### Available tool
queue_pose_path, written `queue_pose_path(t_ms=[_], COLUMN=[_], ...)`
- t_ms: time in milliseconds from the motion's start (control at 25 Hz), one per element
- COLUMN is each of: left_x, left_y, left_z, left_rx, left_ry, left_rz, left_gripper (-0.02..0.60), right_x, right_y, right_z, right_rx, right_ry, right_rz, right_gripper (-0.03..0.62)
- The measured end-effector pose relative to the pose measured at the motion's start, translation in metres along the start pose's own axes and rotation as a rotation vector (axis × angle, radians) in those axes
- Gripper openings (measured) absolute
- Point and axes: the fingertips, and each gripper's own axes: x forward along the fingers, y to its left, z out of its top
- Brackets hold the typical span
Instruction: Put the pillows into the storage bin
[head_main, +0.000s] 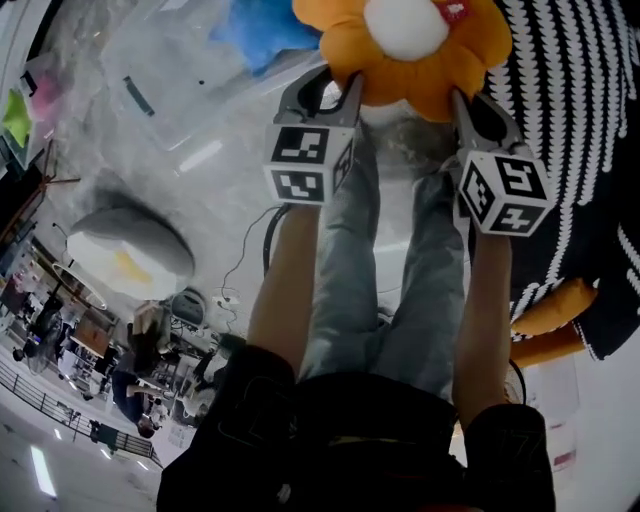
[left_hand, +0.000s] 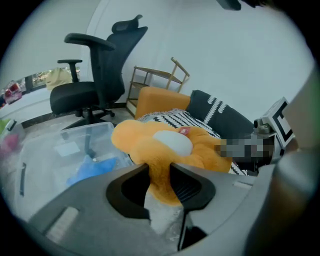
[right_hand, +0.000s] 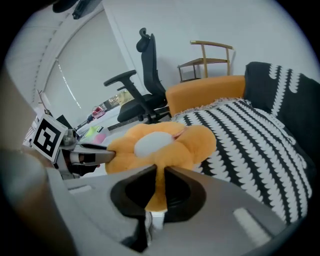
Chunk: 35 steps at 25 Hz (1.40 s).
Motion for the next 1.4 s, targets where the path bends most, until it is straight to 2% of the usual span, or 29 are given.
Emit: queue_pose_path(t_ms=[200,400,640,680,760,800,840,960,1160,1320,1400], left_x=[-0.039,-0.075,-0.11,-0.114,-0.12,-0.122,-0.121,-0.115,-0.101,-0.088,-0.083], left_y=[0.092,0.172,0.231,0.238,0.257,0.266,0.271,0.266,0.229,0.205,0.196], left_z=[0.001,-0.015,-0.035,-0.04,-0.057,-0.069,-0.081,-0.104,-0.13,-0.112,-0.1], left_rx=[-0.088,-0.151,-0.19,-0.192,-0.177,-0.17,-0.177,-0.234,-0.254,-0.226,-0.211], left_ry=[-0.019,-0.034,-0.101,-0.1,-0.048,-0.007,0.028,0.073,0.11,0.093,0.096], left_rz=[0.094,0.166,0.25,0.271,0.356,0.401,0.422,0.365,0.254,0.19,0.173], left_gripper=[0.132,0.135,0.144,0.159,0.234,0.248,0.272,0.276,0.275,0.256,0.242], right_x=[0.057,0.107,0.137,0.14,0.143,0.145,0.146,0.147,0.139,0.128,0.121], right_y=[0.078,0.154,0.218,0.223,0.227,0.226,0.225,0.222,0.204,0.186,0.179], right_z=[0.04,0.055,0.065,0.068,0.072,0.07,0.066,0.051,0.016,0.016,0.017], right_rx=[-0.1,-0.168,-0.241,-0.243,-0.232,-0.227,-0.227,-0.227,-0.158,-0.088,-0.066], right_ry=[0.026,0.043,-0.014,-0.046,-0.104,-0.111,-0.104,-0.07,-0.027,-0.038,-0.046], right_rz=[0.088,0.154,0.196,0.185,0.154,0.144,0.141,0.149,0.132,0.109,0.107], right_gripper=[0.026,0.026,0.031,0.045,0.164,0.233,0.242,0.241,0.233,0.19,0.189])
